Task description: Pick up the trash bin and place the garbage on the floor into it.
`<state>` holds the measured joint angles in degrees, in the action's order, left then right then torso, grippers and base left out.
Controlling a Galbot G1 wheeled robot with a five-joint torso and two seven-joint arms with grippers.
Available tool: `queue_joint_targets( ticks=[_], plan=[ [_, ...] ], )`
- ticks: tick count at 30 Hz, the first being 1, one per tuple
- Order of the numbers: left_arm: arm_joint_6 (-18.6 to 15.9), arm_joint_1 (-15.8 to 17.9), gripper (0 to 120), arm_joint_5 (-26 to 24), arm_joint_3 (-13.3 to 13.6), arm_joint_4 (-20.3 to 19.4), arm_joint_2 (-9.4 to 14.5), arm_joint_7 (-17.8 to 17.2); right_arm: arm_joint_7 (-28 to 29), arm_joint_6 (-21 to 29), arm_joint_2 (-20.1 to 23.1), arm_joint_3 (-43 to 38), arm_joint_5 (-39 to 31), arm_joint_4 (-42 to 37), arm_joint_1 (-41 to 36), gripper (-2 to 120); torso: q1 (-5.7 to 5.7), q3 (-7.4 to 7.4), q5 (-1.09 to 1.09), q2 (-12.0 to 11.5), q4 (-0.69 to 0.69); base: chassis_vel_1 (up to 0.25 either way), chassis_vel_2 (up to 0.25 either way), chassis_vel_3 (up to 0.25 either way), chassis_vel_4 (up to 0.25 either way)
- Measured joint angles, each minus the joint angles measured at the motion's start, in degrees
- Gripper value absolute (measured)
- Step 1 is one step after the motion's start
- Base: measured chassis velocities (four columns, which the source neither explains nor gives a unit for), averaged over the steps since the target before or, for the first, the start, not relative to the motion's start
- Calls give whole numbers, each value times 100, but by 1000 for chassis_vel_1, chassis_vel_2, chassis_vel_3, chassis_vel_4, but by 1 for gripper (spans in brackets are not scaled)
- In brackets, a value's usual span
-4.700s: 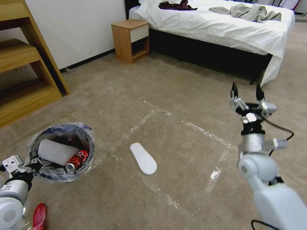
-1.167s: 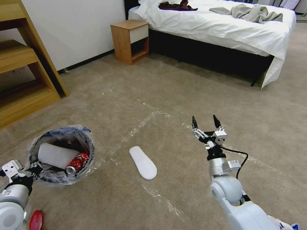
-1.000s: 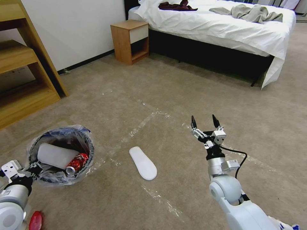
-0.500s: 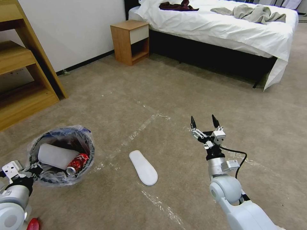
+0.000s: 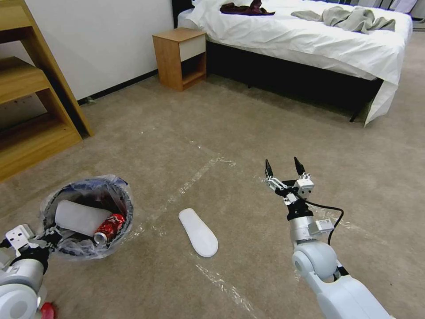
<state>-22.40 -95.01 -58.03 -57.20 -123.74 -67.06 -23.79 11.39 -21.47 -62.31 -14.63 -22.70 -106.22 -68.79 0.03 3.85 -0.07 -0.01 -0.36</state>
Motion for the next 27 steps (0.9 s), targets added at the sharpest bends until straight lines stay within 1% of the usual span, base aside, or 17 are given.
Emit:
queue_joint_targets(
  ticks=[8, 13, 22, 27],
  plan=[
    [-14, 22, 0, 43, 21, -38, -75, 7, 7, 0, 64, -11, -20, -25, -15, 98, 0, 0, 0, 0, 0, 0, 0, 0, 0],
    [-14, -17, 0, 48, -54, -85, -83, 35, 5, 7, 40, -1, -20, -62, -15, 98, 0, 0, 0, 1, 0, 0, 0, 0, 0],
    [1, -17, 0, 63, -95, -74, -4, 85, 43, 66, 10, -17, 53, -109, -52, 98, 0, 0, 0, 1, 0, 0, 0, 0, 0],
    [20, -19, 0, 66, -113, -11, 137, 153, 56, 67, 48, -50, 36, -135, -92, 99, 0, 0, -1, 1, 0, 0, 0, 0, 0]
  ],
)
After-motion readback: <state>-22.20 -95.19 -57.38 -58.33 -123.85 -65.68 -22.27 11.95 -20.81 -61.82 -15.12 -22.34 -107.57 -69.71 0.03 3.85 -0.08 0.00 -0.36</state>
